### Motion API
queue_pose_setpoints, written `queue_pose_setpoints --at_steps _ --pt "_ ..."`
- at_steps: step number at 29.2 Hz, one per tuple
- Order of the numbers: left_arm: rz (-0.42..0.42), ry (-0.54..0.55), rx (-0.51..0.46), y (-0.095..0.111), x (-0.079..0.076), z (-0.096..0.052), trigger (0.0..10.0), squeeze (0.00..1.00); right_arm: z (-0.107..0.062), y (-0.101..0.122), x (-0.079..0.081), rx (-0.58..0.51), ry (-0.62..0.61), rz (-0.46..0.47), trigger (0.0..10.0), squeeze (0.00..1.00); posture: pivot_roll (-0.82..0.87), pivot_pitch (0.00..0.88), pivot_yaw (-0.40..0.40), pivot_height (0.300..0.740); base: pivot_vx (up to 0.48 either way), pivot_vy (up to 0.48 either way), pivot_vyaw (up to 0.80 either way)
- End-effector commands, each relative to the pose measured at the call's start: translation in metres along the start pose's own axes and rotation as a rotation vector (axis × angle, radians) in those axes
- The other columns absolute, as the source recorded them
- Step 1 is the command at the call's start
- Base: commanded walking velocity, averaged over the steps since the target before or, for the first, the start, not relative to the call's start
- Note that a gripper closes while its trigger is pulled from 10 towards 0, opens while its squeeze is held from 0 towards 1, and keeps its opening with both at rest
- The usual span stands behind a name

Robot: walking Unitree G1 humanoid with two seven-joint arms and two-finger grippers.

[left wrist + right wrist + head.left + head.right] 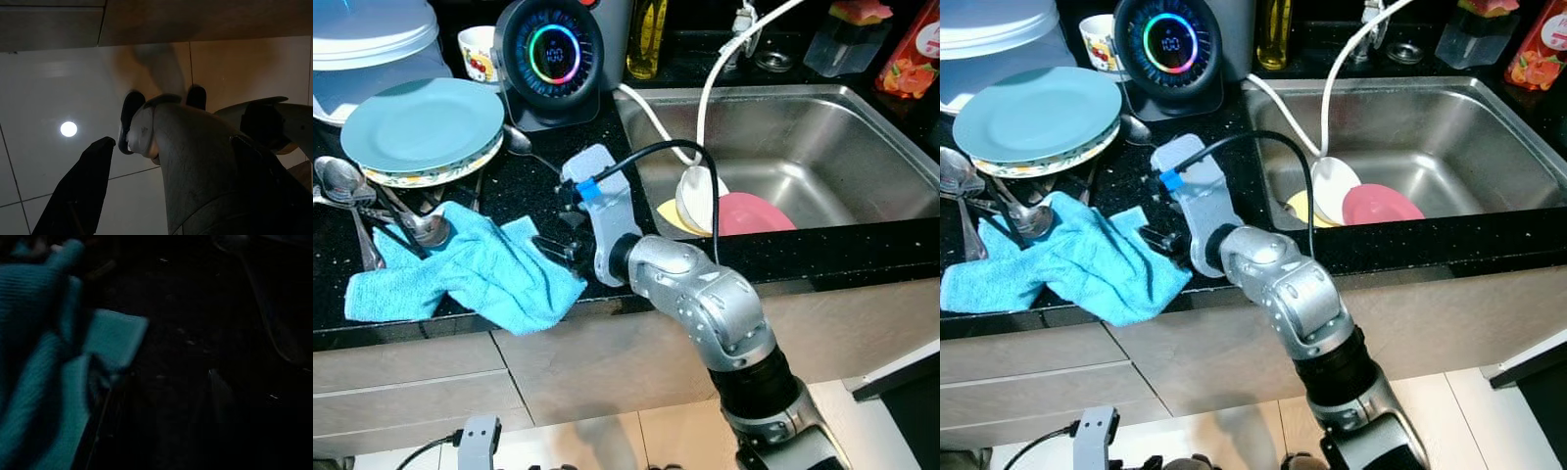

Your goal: Kitchen organization

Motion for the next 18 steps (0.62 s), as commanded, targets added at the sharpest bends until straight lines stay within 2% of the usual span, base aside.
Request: queue_pose_setpoints --at_steps 1,5,13,17,18 --pt "-0.029 0.001 0.089 -0.03 -0.002 -0.005 10.0 0.0 0.003 -0.016 0.001 0.064 -0.005 0.019 10.0 0.0 0.1 0.143 -0.058 0.74 0.0 0.0 0.0" --pt "-0.03 -0.002 0.09 -0.031 -0.003 -0.005 10.0 0.0 0.003 -0.012 0.001 0.036 -0.005 0.05 10.0 0.0 0.1 0.146 -0.063 0.74 0.0 0.0 0.0" --pt "-0.03 -0.004 0.091 -0.031 -0.004 -0.005 10.0 0.0 0.003 -0.016 -0.003 0.057 -0.022 0.102 10.0 0.0 0.1 0.149 -0.064 0.74 0.0 0.0 0.0" --pt "-0.03 -0.001 0.091 -0.031 -0.003 -0.005 10.0 0.0 0.002 -0.03 -0.01 0.13 -0.07 0.133 10.0 0.0 0.1 0.152 -0.067 0.74 0.0 0.0 0.0" --pt "-0.03 -0.001 0.091 -0.032 -0.003 -0.005 10.0 0.0 0.001 -0.034 -0.013 0.158 -0.088 0.131 9.6 0.0 0.1 0.152 -0.068 0.74 0.0 0.0 0.0"
Point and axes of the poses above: a point about 5 cm out from each wrist's last joint towards the gripper, its own z axis pointing out of the wrist towards the gripper, its own y axis along the axis of the wrist's last joint, x = y × z, the point moved 4 cm from there along z, pointing out of the wrist towards the gripper, and after that the axes turned 2 degrees about -z, right-handed, at the moved point
